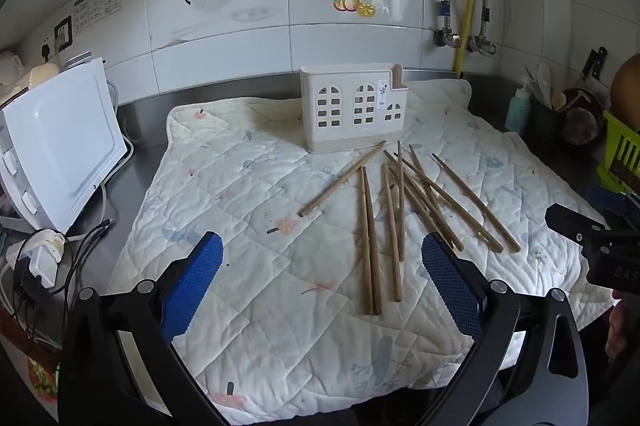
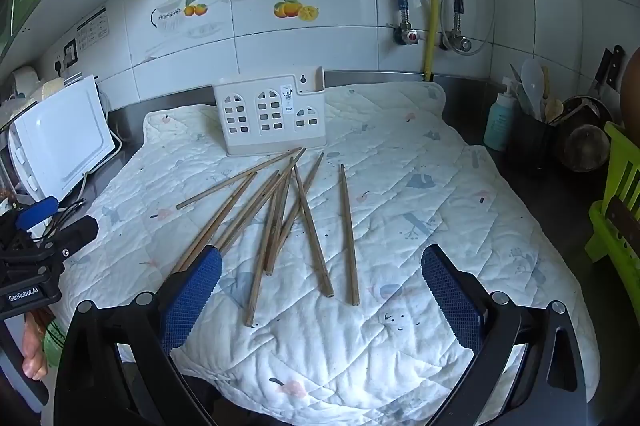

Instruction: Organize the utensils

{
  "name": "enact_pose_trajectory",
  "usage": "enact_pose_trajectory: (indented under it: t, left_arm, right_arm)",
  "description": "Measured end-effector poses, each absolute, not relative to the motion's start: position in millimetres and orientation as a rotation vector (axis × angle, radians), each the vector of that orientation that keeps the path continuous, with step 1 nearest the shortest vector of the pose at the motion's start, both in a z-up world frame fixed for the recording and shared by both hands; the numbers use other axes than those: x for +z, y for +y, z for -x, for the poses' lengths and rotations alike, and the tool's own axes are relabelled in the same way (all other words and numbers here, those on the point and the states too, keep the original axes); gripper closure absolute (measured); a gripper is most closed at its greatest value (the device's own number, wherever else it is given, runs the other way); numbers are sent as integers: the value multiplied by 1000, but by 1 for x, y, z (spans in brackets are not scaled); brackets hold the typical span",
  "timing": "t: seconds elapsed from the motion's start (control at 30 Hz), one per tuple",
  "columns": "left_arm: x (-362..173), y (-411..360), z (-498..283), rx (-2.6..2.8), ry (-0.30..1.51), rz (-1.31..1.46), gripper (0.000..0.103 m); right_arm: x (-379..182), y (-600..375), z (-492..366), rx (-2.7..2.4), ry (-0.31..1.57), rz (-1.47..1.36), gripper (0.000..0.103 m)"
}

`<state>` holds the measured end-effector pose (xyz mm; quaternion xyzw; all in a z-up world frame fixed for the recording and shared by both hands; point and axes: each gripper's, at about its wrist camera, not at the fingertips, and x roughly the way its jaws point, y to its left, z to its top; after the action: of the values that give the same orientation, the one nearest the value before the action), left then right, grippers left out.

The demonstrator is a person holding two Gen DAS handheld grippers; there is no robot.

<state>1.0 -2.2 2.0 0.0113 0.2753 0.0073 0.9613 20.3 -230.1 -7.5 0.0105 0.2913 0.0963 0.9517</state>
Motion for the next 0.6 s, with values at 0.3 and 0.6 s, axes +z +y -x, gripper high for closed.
enact_pose_trajectory:
  t: [0.3, 0.6]
  left_arm:
    - [1, 0, -1, 32, 555, -1, 5]
    - [2, -1, 1, 46, 542, -14, 5]
  right_arm:
    - [-4, -228, -22, 195, 588, -12, 6]
    - [-4, -226, -20, 195, 583, -13, 6]
